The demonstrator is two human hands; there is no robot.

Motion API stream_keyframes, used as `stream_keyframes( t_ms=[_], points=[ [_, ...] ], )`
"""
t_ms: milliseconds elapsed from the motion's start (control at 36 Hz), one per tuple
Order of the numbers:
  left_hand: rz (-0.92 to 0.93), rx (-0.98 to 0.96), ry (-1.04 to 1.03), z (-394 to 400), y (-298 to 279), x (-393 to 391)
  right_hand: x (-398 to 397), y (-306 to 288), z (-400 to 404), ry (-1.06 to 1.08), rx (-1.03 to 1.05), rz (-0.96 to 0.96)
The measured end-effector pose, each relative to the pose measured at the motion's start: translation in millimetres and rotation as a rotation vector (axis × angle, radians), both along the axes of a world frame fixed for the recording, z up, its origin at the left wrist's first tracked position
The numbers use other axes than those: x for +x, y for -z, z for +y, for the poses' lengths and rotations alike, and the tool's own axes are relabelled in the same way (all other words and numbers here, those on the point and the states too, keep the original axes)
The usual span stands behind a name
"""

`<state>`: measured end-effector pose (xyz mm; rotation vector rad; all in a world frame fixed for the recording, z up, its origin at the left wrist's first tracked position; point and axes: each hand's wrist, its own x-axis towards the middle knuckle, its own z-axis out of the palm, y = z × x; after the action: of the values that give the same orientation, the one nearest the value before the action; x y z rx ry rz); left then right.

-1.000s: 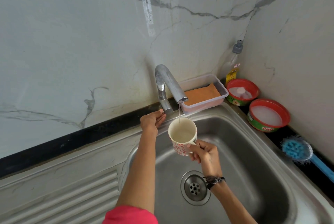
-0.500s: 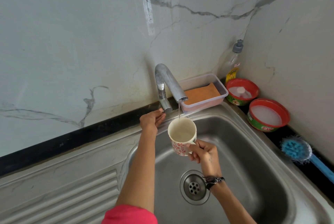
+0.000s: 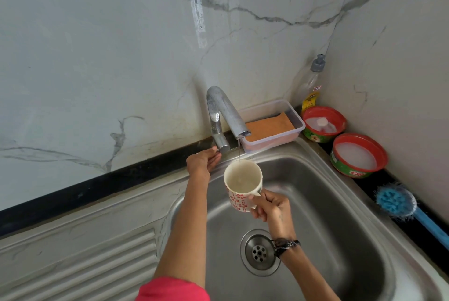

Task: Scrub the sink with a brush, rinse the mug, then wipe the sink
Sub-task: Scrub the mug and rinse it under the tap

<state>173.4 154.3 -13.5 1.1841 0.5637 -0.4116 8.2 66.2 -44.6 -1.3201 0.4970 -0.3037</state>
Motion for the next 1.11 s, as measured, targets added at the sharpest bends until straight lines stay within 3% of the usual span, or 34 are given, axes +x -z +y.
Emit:
stream_keyframes(
  t_ms=[1111],
  points=[
    [0.032, 0.021, -0.007, -2.3, -1.3, 2.3, -2.0, 3.5, 1.1, -0.005, 0.044, 0.015]
  ],
)
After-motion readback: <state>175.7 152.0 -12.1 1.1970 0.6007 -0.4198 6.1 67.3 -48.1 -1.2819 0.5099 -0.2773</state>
